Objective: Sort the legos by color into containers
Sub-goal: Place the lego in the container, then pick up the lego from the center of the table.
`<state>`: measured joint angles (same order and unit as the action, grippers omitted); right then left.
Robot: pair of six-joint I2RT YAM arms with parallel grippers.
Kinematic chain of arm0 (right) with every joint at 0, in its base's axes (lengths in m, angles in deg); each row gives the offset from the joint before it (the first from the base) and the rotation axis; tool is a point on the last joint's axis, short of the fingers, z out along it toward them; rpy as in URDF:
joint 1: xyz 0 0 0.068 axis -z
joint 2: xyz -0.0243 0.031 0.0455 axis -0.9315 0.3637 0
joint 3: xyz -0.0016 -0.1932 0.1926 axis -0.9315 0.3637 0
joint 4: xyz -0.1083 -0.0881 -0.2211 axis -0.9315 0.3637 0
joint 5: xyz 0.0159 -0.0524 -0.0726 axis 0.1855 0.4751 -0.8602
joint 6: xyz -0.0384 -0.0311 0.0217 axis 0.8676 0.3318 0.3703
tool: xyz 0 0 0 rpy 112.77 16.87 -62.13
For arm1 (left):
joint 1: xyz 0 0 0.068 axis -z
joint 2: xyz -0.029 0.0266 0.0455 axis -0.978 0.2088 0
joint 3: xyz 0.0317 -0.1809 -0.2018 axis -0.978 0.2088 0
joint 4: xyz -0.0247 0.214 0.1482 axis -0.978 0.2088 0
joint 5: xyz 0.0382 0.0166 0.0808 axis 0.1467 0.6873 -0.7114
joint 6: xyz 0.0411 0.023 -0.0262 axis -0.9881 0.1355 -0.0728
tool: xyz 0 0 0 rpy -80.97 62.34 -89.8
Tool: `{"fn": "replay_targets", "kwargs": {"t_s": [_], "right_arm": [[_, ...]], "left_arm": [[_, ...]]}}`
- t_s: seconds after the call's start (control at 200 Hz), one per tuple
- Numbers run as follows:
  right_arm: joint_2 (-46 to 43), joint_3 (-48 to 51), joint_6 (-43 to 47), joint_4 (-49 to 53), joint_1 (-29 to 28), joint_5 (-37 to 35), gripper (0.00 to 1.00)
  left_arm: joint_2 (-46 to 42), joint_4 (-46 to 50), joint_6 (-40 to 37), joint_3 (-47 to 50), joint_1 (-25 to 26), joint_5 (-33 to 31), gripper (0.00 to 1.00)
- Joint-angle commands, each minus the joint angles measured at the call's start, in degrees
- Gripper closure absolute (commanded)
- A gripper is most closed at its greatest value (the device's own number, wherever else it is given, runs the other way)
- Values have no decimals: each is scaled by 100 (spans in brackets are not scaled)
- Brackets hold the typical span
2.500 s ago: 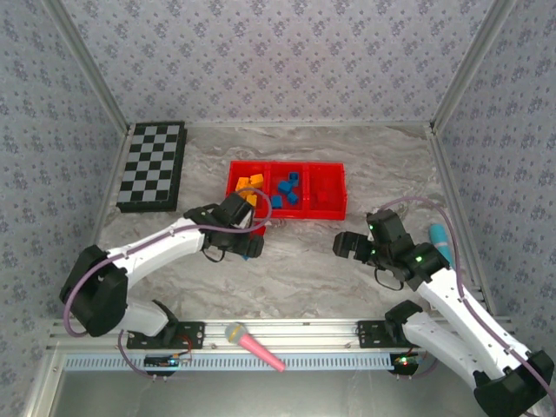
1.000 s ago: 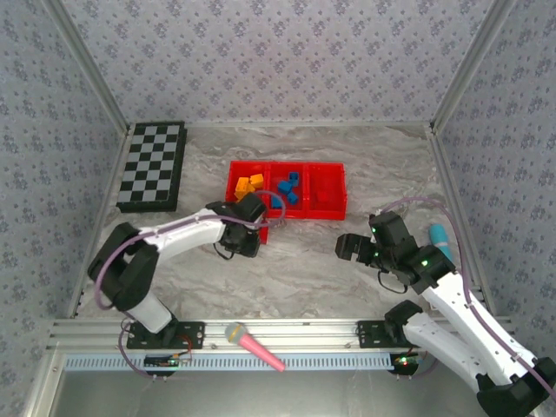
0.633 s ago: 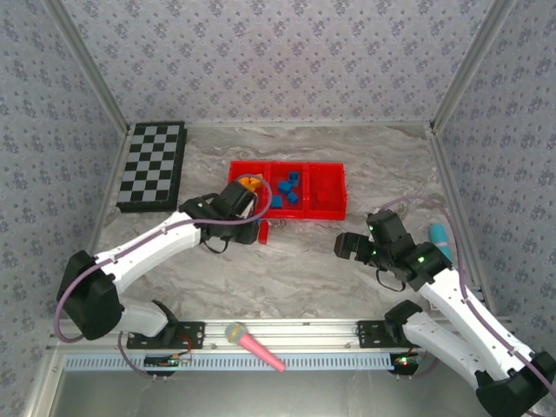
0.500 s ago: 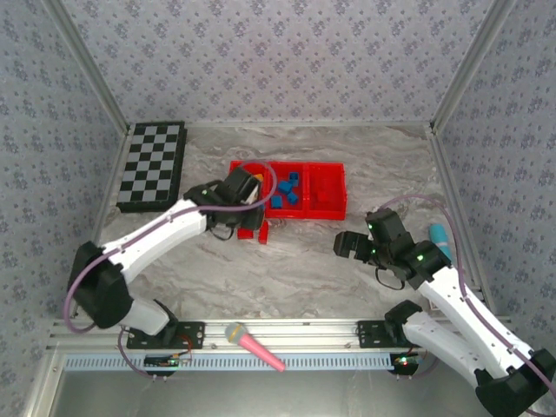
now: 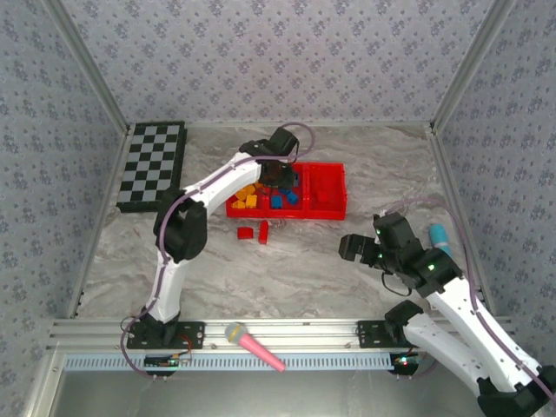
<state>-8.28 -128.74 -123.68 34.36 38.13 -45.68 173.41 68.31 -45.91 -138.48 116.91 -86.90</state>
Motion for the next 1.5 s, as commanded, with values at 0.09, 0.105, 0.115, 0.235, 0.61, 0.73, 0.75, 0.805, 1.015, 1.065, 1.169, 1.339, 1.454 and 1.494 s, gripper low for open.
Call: {"fn": "replay_targets", "kwargs": {"t_s": [0.09,0.105,0.115,0.235,0.61,0.73,0.75,0.805,1.015,1.065,1.169,1.339,1.454,1.494], "right_arm": [[-175,-102,115,328,118,-69,0],[-163,-99,113,319,123,-69,0],[-158,-92,116,310,124,-60,0],[-13,-63,102,167,145,26,0],[218,47,48,-345,145,56,0],[350,72,4,-463,112,161,0],[359,66,-1,-473,108,161,0],[377,61,-14,-500,86,139,0],[392,52,-75,-504,6,95,0],[390,53,-72,-473,-2,78,0],[346,51,-68,-415,-19,40,0],[291,94,-65,-368,-21,12,0],[274,96,-61,-353,-16,13,0],[266,95,-65,-351,-21,1,0]], "left_arm": [[-286,131,23,-119,11,288,27],[-334,116,24,-119,15,267,26],[-373,103,17,-44,15,261,25],[-860,128,-45,226,15,61,14],[-3347,-812,823,3404,289,-605,13],[-3685,-1381,1238,4423,480,-617,16],[-3685,-1446,1290,4525,512,-615,16],[-3612,-1601,1370,4726,607,-576,17],[-2953,-1727,1480,4645,784,-611,24],[-2777,-1746,1483,4573,789,-605,28],[-2425,-1786,1474,4434,796,-585,32],[-1953,-1703,1515,4184,788,-654,38],[-1730,-1664,1516,4016,783,-652,43],[-1653,-1613,1518,3950,793,-667,44]]}}
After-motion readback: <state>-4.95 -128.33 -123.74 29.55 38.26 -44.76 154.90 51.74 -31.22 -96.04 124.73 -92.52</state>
